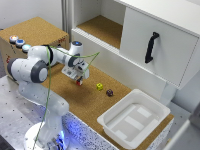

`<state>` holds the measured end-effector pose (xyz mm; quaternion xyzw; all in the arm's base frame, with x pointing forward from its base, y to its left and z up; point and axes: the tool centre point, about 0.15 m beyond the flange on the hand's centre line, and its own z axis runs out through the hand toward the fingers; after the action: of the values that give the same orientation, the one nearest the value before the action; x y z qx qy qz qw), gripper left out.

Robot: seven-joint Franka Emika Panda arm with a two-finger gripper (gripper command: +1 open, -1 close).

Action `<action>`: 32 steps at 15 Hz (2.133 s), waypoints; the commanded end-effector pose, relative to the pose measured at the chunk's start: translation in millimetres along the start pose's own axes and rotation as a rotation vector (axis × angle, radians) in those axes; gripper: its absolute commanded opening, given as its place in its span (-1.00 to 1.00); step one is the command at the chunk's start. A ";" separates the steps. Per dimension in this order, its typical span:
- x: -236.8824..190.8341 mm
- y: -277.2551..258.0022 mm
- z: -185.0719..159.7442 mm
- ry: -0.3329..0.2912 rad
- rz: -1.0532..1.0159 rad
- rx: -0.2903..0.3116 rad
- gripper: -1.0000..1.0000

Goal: Grasp the pink block, then rotate it right

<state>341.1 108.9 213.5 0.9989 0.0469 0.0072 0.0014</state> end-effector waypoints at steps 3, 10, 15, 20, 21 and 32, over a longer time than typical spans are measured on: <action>26.2 6.5 12.1 -0.038 0.008 -0.066 -1.00; 18.3 4.9 -14.8 -0.019 0.040 -0.058 -1.00; 3.3 -5.7 -61.4 -0.047 0.231 -0.003 -1.00; 1.9 -9.1 -61.1 -0.078 0.511 -0.011 -1.00; 2.7 -7.3 -58.3 -0.088 0.580 0.004 -1.00; 30.0 1.1 -14.2 -0.183 1.443 -0.064 -1.00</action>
<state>338.4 110.4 263.1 0.8637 -0.5036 -0.0187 0.0090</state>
